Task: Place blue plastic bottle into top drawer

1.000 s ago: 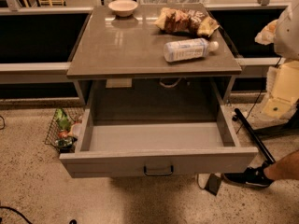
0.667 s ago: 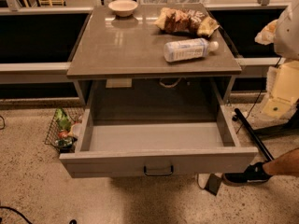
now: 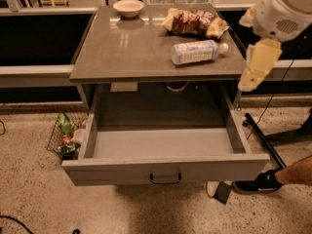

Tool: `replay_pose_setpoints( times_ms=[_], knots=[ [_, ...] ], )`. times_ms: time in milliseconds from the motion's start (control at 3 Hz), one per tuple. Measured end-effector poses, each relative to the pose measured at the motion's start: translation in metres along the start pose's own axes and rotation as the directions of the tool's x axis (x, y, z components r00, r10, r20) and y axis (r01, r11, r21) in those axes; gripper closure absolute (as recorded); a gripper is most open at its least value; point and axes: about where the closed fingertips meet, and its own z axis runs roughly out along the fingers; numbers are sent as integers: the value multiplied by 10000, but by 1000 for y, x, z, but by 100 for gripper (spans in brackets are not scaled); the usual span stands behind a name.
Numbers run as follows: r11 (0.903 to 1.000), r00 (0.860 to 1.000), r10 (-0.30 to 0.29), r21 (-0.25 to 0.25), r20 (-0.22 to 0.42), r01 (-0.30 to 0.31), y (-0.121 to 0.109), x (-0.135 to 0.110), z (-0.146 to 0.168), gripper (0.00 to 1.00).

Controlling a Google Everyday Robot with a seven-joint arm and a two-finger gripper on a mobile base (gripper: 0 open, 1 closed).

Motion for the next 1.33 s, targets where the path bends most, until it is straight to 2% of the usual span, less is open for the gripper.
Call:
replay_pose_setpoints(
  times_ms=[333, 667, 1000, 1333],
  knots=[
    [9997, 9961, -249, 59, 843, 245, -54, -16, 36, 0],
    [9988, 9838, -385, -221, 1752, 430, -103, -29, 90, 0],
    [9988, 9838, -385, -221, 1752, 430, -103, -29, 90, 0],
    [9980, 9850, -620, 228, 1612, 590, -122, -35, 107, 0]
  ],
)
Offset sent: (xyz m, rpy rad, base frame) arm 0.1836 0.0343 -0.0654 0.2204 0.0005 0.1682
